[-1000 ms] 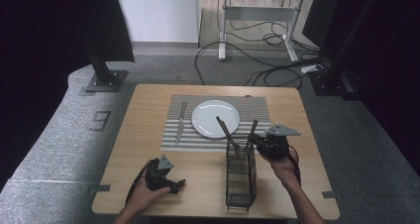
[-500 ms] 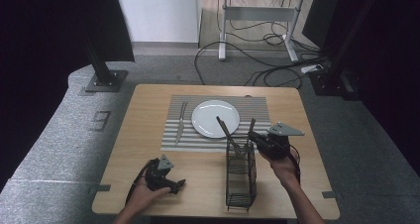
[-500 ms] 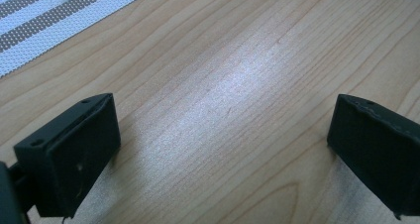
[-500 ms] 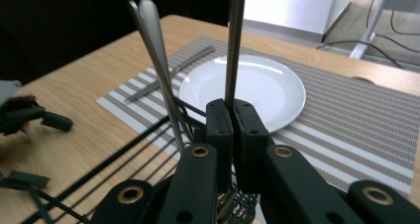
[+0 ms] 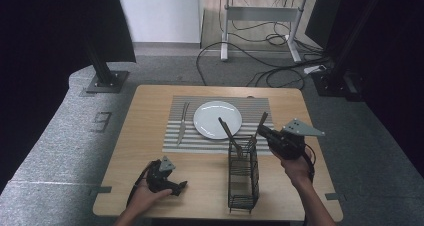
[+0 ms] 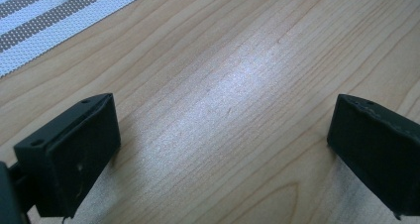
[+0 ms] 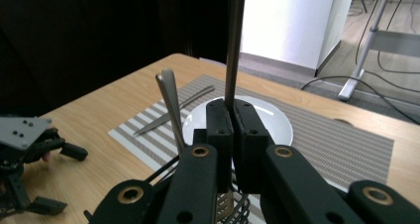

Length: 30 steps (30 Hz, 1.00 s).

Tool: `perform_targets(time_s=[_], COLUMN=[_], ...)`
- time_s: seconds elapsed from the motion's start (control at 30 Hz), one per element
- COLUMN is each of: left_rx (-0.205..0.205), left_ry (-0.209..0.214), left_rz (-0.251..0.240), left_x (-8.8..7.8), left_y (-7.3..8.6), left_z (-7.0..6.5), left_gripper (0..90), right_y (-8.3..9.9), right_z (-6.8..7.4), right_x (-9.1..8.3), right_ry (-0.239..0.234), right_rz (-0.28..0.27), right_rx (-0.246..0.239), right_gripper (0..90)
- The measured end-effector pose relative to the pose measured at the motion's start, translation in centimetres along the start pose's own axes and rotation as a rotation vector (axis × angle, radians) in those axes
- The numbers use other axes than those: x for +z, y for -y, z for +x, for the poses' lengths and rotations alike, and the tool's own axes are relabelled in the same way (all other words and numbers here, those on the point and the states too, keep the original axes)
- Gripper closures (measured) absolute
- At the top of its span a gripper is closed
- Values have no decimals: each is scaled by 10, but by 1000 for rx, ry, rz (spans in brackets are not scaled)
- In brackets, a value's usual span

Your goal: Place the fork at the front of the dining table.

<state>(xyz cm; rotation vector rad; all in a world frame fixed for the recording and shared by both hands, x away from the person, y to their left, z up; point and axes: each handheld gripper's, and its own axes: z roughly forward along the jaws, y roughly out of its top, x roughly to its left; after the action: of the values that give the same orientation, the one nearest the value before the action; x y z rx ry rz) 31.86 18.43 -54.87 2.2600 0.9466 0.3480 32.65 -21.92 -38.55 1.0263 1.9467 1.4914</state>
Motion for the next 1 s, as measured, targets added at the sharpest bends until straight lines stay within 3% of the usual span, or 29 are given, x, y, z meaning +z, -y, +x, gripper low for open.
perform_targets(time_s=[0.5,1.0], left_rx=[-1,0], left_ry=[1,0], left_rz=[1,0], left_x=[0,0], left_y=[0,0], left_z=[0,0], left_gripper=[0,0], right_y=[-16,-3], right_z=[-20,-47], right_x=[-29,-17], right_ry=[62,131], right_rz=[-74,-29], right_rx=[20,59], right_gripper=[866,866])
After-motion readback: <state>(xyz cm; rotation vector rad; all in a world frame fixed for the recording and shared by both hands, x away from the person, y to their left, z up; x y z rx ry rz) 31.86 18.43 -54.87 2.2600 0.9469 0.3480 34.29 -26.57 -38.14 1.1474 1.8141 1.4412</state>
